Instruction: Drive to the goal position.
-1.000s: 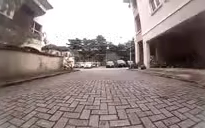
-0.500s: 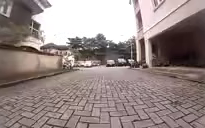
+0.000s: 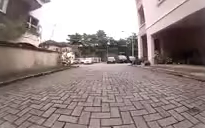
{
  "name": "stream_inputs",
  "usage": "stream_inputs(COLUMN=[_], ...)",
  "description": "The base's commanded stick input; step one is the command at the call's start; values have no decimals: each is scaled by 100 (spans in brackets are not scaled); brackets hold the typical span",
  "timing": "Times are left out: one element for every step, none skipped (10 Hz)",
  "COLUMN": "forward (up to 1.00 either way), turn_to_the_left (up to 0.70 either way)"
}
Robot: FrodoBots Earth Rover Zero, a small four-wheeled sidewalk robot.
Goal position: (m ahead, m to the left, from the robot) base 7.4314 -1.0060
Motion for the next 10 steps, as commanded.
stream_inputs(forward=[70, 70, 70, 70, 70, 70, 70, 70, 70, 70], turn_to_the_left=[0, 0, 0, 0, 0, 0, 0, 0, 0, 0])
